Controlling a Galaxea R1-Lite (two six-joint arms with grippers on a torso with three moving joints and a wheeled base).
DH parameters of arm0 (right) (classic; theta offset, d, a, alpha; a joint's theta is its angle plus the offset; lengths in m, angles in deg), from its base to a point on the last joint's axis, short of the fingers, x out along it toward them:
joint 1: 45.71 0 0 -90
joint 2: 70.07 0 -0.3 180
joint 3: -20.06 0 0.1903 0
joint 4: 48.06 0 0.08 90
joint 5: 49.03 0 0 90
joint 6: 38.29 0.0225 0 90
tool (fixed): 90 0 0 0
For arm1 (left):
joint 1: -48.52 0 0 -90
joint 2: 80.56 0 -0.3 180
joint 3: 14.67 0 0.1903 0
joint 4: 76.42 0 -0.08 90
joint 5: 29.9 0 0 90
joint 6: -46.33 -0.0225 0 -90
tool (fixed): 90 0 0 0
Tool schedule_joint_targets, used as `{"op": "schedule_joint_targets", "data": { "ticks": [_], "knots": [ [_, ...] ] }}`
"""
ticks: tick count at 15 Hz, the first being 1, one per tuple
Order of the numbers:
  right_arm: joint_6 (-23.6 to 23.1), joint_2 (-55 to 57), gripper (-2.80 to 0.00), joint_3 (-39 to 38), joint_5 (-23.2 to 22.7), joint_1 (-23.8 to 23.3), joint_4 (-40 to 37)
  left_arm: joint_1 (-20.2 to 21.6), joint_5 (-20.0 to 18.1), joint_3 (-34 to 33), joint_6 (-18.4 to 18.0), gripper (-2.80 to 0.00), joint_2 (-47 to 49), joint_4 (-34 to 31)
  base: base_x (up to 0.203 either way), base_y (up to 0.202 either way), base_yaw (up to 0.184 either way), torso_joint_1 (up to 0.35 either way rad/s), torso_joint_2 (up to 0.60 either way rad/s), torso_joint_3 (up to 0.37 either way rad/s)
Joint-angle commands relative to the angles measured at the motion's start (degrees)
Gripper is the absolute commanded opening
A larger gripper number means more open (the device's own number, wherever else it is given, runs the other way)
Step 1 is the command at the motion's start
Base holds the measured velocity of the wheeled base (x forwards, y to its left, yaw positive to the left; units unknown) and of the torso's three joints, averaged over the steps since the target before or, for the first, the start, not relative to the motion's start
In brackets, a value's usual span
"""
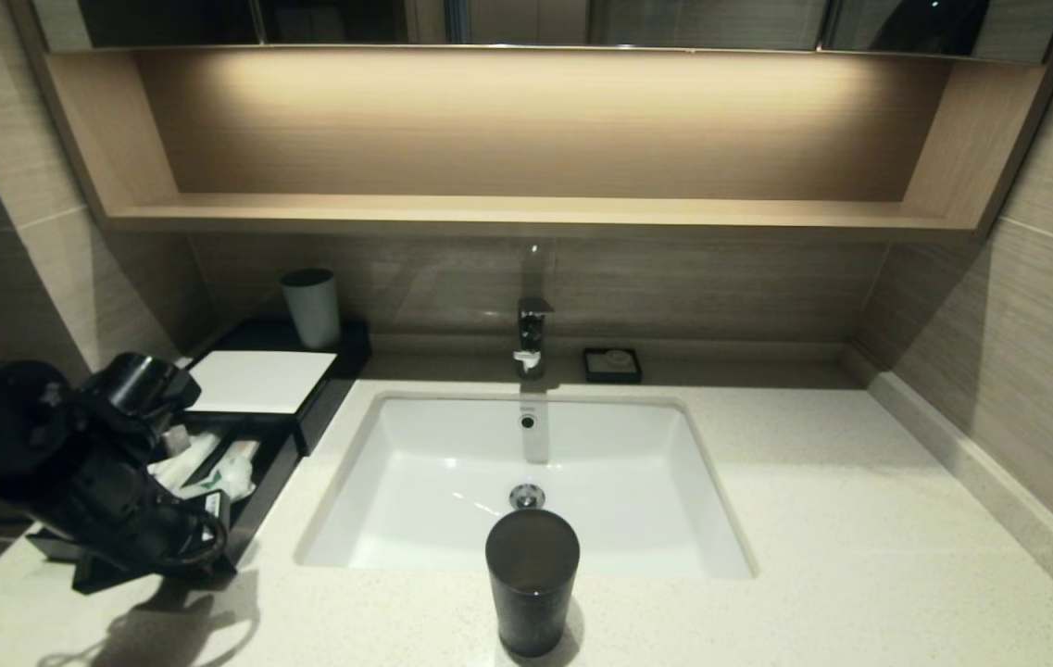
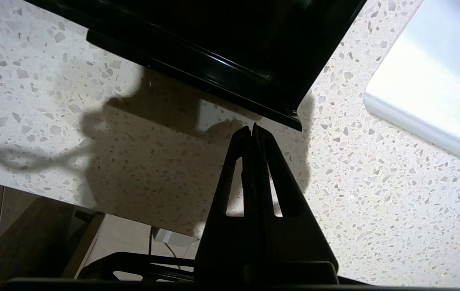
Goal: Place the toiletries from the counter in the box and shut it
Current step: Close the drawer
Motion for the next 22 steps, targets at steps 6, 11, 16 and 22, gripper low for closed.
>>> {"op": "schedule_joint_targets", "data": {
  "ticks": [6, 11, 16, 22],
  "knots": [
    [-0.04, 0.0, -2.8, -0.09, 0.01, 0.01, 0.02, 4.5, 1.61, -0.16, -0.25, -2.8, -0.48, -0.34, 0.0, 0.0, 0.0, 0.0, 0.0, 0.0],
    [-0.04, 0.0, -2.8, -0.09, 0.01, 0.01, 0.02, 5.73, 1.72, 0.1, -0.57, -2.8, 1.58, 0.24, 0.0, 0.0, 0.0, 0.0, 0.0, 0.0],
    [-0.04, 0.0, -2.8, -0.09, 0.01, 0.01, 0.02, 5.73, 1.64, 2.39, -0.09, -2.8, 3.81, 0.48, 0.0, 0.0, 0.0, 0.0, 0.0, 0.0],
    [-0.04, 0.0, -2.8, -0.04, 0.01, 0.01, 0.02, 5.73, 1.56, 5.29, 0.54, -2.8, 5.53, 0.32, 0.0, 0.0, 0.0, 0.0, 0.0, 0.0]
  ]
}}
